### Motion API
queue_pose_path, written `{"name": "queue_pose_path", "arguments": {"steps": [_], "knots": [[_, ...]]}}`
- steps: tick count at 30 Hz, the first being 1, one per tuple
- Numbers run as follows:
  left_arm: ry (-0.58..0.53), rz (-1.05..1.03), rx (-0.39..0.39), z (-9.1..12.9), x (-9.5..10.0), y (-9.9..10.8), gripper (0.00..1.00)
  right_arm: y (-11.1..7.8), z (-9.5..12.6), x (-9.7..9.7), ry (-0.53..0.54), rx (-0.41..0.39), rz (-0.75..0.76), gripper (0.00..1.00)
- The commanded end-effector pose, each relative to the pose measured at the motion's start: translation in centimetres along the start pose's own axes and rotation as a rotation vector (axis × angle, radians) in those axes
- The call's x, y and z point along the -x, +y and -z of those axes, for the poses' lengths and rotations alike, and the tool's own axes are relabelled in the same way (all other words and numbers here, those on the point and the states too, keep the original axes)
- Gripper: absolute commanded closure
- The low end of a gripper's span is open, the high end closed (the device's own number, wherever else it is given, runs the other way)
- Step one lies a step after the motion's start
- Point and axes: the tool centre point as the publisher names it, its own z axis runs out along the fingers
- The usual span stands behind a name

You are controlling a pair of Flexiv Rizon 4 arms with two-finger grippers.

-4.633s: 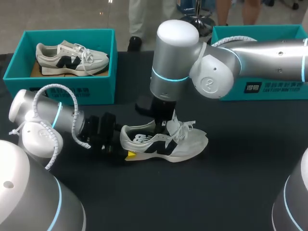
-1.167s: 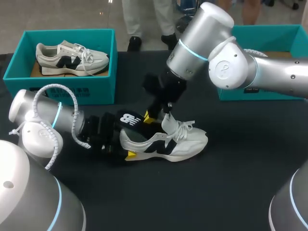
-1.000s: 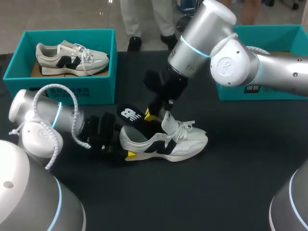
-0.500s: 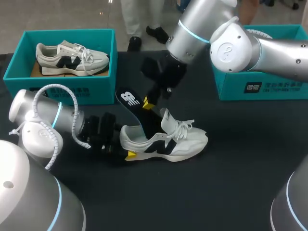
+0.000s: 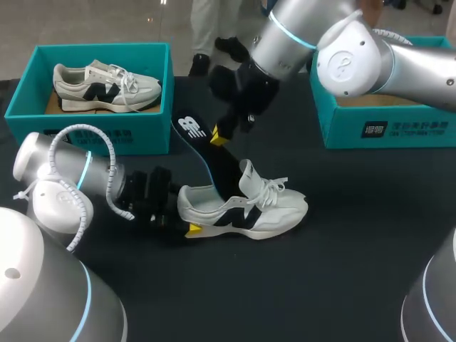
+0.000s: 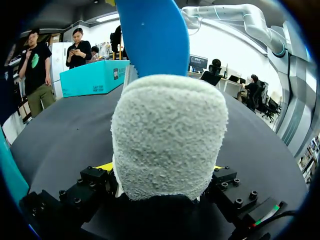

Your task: Take the shoe out of the shoebox, open the shoe tongue, remove and reinsert the insole, then place the shoe into the shoebox

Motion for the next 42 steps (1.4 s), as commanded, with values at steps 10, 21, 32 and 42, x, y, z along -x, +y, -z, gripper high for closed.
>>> {"name": "queue_pose_path", "arguments": {"steps": [10, 21, 32, 42], "knots": [[-0.002, 0.0, 0.004, -0.8, 0.1, 0.5, 1.0, 0.5, 1.4, 0.3, -0.04, 0.036, 0.02, 1.0], [-0.002, 0.0, 0.004, -0.8, 0.1, 0.5, 1.0, 2.0, 3.4, 1.5, -0.075, 0.029, 0.032, 1.0], [-0.002, 0.0, 0.004, -0.8, 0.1, 0.5, 1.0, 2.3, 3.8, 1.7, -0.106, 0.075, 0.033, 1.0], [-0.002, 0.0, 0.004, -0.8, 0.1, 0.5, 1.0, 2.3, 3.8, 1.7, -0.106, 0.075, 0.033, 1.0]]}}
